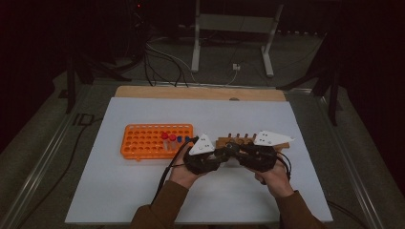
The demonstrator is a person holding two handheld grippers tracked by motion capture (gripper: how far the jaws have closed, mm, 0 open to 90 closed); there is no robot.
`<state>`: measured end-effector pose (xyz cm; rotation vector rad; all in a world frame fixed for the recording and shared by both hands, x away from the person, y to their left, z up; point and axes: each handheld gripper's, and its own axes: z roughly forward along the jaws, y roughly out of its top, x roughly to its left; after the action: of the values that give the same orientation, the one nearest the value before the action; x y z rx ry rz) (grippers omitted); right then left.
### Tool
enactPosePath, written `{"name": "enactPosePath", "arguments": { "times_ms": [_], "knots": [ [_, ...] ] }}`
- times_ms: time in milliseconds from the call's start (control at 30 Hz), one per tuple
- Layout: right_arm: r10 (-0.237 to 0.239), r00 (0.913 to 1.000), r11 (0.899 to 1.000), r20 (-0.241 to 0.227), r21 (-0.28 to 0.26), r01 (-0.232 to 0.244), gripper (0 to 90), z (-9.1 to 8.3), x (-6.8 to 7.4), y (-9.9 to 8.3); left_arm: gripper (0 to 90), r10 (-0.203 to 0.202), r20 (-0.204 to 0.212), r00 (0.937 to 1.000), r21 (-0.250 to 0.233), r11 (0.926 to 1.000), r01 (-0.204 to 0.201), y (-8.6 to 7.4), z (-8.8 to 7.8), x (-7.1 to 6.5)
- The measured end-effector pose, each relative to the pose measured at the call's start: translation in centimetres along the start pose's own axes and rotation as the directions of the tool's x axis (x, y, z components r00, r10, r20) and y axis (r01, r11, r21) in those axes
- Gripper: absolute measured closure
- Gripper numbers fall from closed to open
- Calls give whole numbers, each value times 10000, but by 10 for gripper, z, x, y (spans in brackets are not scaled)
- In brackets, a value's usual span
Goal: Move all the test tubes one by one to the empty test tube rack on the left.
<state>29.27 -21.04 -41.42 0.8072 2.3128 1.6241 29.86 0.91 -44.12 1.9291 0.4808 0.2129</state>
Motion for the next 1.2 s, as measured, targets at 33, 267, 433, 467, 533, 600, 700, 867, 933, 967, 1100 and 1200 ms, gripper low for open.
{"name": "enactPosePath", "arguments": {
  "times_ms": [33,267,433,467,533,600,700,867,933,967,1100,1200],
  "knots": [
    [-1,10000,10000,-13,8,1,758,0,0,0,759,-2,0,10000,-18,10000,2,0,0,0],
    [179,9998,9990,87,-413,-175,555,-6,-3,2,767,-184,-463,9988,-70,9998,181,-1,-2,2],
    [509,9967,9969,628,-630,-469,344,-12,-10,2,767,-393,-759,9963,-153,9992,382,-5,-8,6],
    [553,9954,9965,784,-665,-501,309,-13,-11,2,767,-431,-825,9957,-182,9990,417,-5,-9,7],
    [553,9918,9968,1153,-644,-481,247,-14,-13,1,767,-465,-947,9944,-237,9987,444,-6,-13,8],
    [591,9863,9970,1540,-591,-505,189,-15,-15,0,767,-495,-1001,9937,-304,9985,466,-6,-17,9],
    [683,9775,9968,1995,-533,-588,148,-17,-19,-2,767,-544,-1182,9915,-411,9979,499,-7,-24,11],
    [760,9581,9968,2760,-443,-663,61,-19,-25,-5,766,-720,-1595,9846,-649,9959,623,-11,-38,16],
    [924,9521,9955,2916,-490,-816,24,-20,-28,-7,766,-822,-1770,9808,-754,9947,697,-14,-44,18],
    [1014,9492,9946,2980,-521,-898,14,-21,-30,-7,766,-852,-1856,9789,-756,9945,722,-16,-46,20],
    [1231,9376,9919,3252,-707,-1058,0,-25,-33,-8,766,-996,-2143,9717,-795,9933,843,-22,-57,25],
    [1356,9343,9899,3297,-837,-1142,0,-28,-34,-8,766,-1195,-2217,9678,-935,9905,1009,-27,-64,28]
  ]
}}
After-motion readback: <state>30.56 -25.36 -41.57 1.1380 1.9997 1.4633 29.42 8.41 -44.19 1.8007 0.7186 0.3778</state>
